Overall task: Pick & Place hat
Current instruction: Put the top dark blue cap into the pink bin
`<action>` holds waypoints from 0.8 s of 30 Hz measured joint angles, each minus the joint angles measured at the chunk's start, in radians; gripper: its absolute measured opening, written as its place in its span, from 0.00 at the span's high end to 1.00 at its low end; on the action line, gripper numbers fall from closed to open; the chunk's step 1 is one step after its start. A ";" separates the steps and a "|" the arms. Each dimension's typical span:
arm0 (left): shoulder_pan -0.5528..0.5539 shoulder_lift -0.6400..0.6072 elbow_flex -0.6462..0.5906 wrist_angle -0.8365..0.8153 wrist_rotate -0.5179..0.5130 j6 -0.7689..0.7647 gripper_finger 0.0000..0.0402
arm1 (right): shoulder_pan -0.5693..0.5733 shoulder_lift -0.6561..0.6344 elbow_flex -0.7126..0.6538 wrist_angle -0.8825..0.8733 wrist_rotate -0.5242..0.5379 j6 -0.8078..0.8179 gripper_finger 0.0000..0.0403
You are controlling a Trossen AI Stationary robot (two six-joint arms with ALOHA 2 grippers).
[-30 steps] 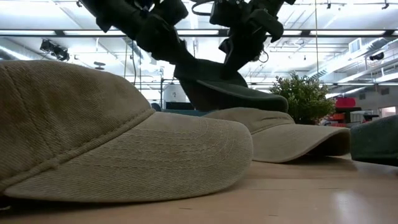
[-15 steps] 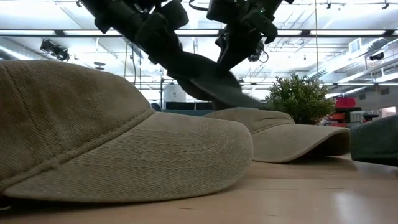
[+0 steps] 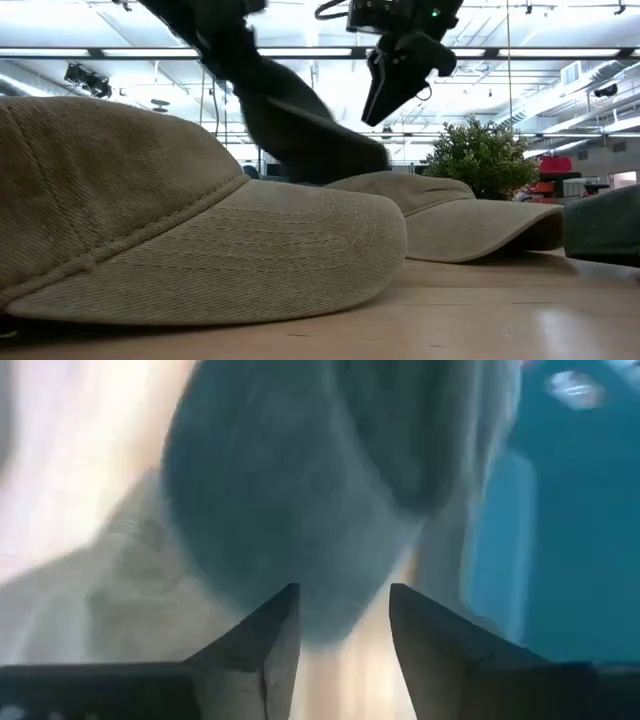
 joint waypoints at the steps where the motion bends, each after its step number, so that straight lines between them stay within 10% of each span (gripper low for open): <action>1: -0.011 -0.031 0.000 -0.038 -0.037 -0.050 0.96 | 0.007 -0.009 0.000 -0.004 0.031 -0.003 0.61; 14: -0.123 -0.264 0.000 -0.555 -0.381 -0.454 0.96 | 0.027 -0.092 0.000 -0.060 0.126 0.124 0.60; 24: -0.109 -0.241 -0.009 -0.901 -0.366 -0.856 0.96 | 0.026 -0.091 0.000 -0.066 0.126 0.128 0.60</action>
